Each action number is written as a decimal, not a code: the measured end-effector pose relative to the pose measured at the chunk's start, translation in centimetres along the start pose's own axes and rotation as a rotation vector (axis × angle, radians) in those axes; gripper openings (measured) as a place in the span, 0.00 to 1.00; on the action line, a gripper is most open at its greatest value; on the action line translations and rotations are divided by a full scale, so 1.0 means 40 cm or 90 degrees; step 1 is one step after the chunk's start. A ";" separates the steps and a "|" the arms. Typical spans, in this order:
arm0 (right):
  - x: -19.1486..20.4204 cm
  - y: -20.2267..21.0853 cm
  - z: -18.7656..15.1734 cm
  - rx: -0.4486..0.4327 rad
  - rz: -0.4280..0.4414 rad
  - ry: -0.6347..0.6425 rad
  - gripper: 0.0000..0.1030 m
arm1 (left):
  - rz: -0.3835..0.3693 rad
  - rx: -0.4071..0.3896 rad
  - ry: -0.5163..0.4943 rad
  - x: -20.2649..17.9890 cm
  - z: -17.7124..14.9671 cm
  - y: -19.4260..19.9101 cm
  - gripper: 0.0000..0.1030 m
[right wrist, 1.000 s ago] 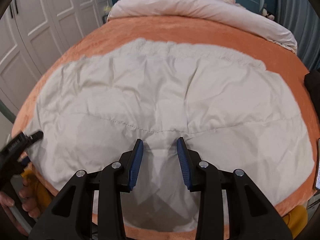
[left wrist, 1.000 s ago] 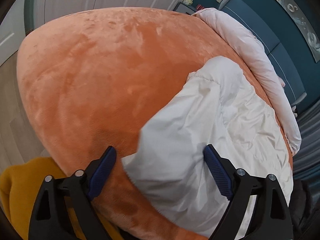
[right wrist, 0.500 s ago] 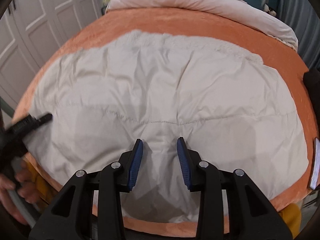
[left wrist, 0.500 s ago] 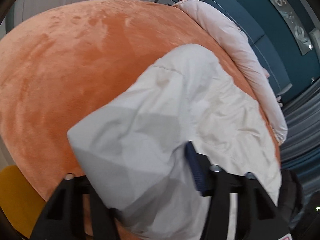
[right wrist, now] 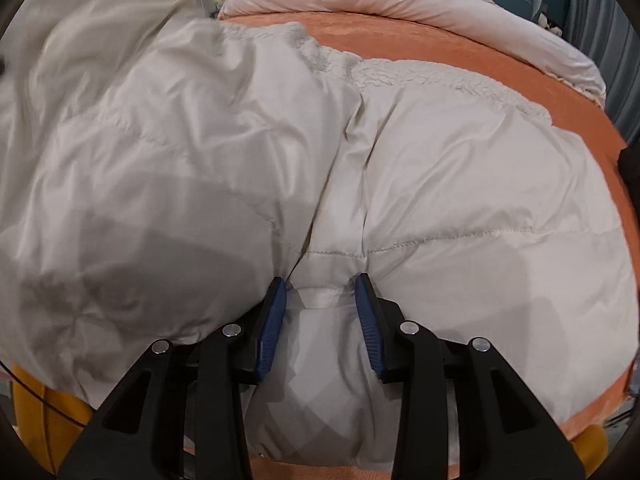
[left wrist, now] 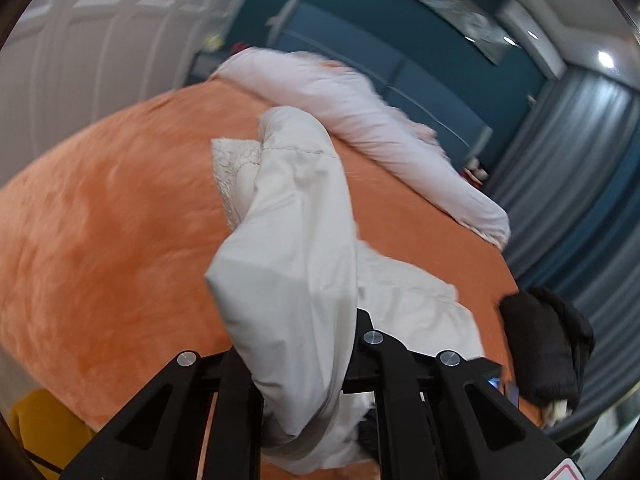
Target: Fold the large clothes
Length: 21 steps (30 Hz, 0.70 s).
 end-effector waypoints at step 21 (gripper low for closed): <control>-0.164 0.047 -0.164 -0.008 0.337 -0.164 0.27 | -0.022 0.107 -0.311 -0.491 -0.131 -0.222 0.08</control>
Point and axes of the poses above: each gripper's, at about its wrist camera, not at the fingertips, and y roughly against the way its jaws point, x to its left, z to its top, the point moved 4 cm from there along -y, roughly the way its jaws point, and after that the axes turned 5 degrees about x, right-handed, at the moved point
